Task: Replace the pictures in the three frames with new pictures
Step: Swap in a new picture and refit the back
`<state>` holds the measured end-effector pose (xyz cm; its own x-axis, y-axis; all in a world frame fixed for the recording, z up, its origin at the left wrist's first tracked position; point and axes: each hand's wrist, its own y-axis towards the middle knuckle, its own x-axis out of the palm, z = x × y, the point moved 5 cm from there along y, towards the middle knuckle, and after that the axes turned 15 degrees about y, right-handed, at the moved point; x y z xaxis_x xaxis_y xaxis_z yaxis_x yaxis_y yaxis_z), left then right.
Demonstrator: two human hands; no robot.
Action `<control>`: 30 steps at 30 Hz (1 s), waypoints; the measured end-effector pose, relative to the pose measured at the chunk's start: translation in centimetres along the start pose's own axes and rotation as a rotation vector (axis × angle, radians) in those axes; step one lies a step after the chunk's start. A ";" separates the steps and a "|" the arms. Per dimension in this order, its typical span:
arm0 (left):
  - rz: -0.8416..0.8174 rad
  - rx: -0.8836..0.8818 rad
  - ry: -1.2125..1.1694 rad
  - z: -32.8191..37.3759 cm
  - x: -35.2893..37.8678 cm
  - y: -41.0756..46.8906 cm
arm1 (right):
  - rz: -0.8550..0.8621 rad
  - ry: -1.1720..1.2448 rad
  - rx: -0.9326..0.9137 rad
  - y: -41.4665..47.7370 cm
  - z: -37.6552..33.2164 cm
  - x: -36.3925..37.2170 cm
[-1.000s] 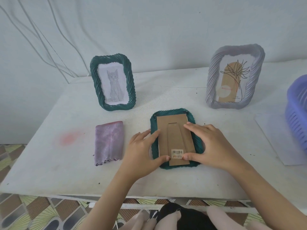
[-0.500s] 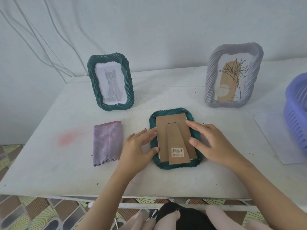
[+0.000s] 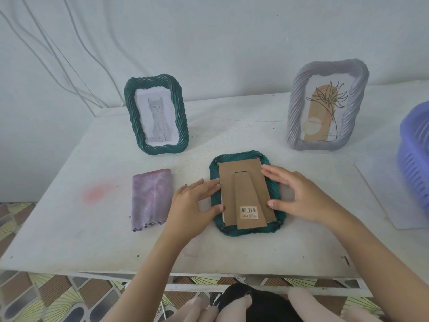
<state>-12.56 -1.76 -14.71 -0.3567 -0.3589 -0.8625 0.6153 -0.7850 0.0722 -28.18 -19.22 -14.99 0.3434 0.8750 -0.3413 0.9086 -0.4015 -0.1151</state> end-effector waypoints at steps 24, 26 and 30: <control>-0.287 -0.078 0.252 0.6 1.0 3.8 | 0.351 -0.426 -0.141 3.7 -1.3 -0.5; -0.303 -0.075 0.265 0.5 1.1 4.0 | 0.343 -0.468 -0.098 4.0 -1.1 -0.6; -0.321 -0.077 0.257 0.3 1.2 4.3 | 0.258 -0.501 -0.028 4.5 -0.8 -0.6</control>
<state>-10.54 -5.66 -15.27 -0.3581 0.0433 -0.9327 0.5557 -0.7929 -0.2502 -24.13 -21.36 -14.57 0.4063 0.5111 -0.7574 0.8187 -0.5717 0.0534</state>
